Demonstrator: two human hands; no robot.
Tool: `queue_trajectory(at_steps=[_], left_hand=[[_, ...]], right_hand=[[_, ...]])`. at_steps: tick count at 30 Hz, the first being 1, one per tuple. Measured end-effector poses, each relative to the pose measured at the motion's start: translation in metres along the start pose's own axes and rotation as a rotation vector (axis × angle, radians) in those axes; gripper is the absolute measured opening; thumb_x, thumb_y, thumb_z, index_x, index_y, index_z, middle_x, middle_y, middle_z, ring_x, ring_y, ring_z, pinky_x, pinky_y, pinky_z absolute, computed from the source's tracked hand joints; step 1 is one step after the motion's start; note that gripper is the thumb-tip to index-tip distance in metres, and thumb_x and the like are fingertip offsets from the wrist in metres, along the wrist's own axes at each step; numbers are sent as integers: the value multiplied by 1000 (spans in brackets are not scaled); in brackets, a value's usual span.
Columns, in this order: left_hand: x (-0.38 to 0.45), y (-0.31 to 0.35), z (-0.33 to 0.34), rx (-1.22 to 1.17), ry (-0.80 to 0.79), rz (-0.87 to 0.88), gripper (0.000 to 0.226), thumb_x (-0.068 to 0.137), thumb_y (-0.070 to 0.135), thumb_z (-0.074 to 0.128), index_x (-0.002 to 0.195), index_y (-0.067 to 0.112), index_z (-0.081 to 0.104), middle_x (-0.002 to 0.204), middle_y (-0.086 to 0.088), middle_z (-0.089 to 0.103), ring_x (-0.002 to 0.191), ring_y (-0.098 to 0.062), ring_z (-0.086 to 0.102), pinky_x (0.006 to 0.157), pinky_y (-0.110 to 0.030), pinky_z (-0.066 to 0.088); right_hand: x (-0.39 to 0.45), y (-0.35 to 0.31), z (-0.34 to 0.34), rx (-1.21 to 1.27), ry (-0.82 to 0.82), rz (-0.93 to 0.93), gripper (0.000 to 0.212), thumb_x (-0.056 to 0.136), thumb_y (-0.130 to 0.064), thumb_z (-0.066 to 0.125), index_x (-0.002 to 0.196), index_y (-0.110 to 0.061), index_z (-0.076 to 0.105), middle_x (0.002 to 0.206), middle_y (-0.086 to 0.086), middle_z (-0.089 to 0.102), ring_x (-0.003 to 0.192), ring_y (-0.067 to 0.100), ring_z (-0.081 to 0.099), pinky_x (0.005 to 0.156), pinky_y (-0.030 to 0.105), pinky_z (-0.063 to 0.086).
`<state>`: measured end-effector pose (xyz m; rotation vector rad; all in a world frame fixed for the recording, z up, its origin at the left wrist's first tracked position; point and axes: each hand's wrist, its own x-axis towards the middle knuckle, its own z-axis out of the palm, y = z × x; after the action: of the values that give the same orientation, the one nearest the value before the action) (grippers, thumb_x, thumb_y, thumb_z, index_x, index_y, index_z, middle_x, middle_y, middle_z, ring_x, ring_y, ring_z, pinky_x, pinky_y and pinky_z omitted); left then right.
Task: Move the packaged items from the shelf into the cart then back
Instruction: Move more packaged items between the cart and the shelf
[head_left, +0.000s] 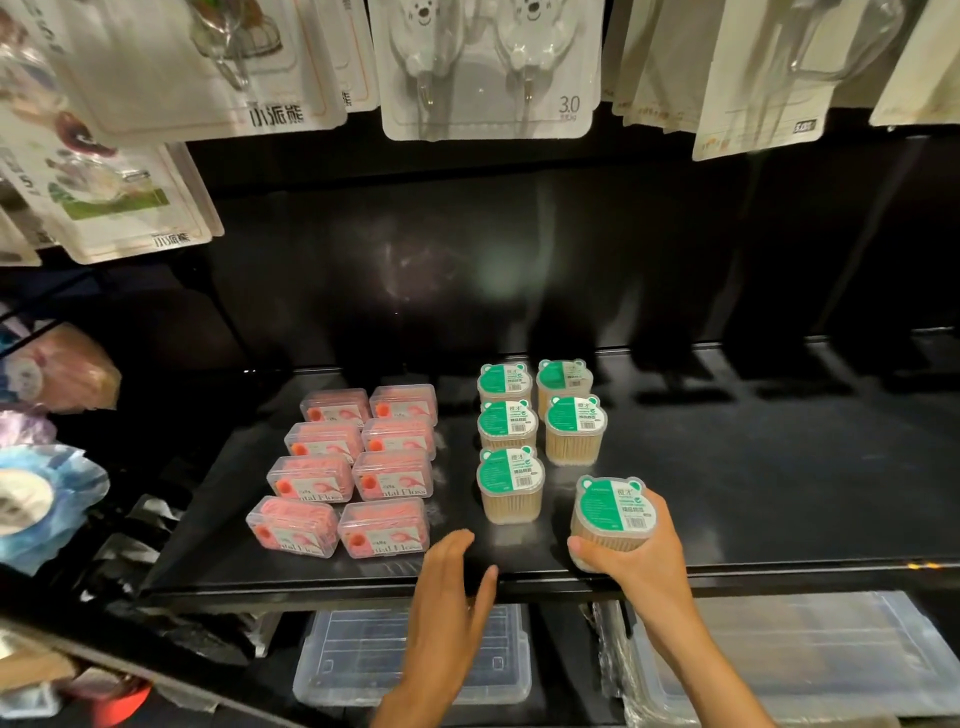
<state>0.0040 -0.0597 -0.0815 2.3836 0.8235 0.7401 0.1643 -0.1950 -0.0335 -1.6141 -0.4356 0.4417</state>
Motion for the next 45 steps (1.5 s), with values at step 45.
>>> queue_trajectory(at_steps=[45], left_hand=[[40, -38, -14, 451, -409, 699, 63, 101, 39, 17, 102, 15, 75, 112, -5, 70, 102, -19, 67, 85, -34, 54]], right_hand=[[35, 42, 18, -431, 215, -165, 67, 68, -34, 84, 125, -23, 53, 116, -11, 57, 111, 8, 48, 91, 23, 39]])
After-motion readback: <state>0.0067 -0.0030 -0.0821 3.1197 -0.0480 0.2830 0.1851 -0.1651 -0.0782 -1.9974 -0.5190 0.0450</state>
